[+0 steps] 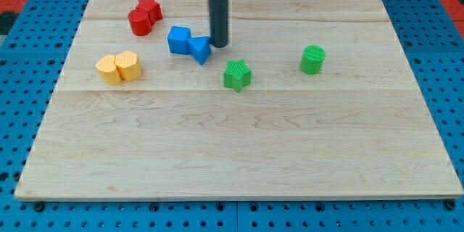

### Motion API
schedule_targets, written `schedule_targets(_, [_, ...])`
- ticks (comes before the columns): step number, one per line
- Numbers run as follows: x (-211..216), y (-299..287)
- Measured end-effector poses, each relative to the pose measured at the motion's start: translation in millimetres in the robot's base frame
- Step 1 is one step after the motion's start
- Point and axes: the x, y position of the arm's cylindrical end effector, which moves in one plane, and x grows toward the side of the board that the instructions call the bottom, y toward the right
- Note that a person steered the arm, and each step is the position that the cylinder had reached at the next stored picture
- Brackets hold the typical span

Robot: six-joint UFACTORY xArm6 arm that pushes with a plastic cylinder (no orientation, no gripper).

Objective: Move the blue triangle down to the blue cube

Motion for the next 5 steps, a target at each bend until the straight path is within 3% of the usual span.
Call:
schedule_targets(1, [-9.6,-51.2])
schedule_targets(3, [-14.7,-97.6])
schedule_targets(4, [7.3,-48.6])
schedule_targets(5, [2.7,-2.7])
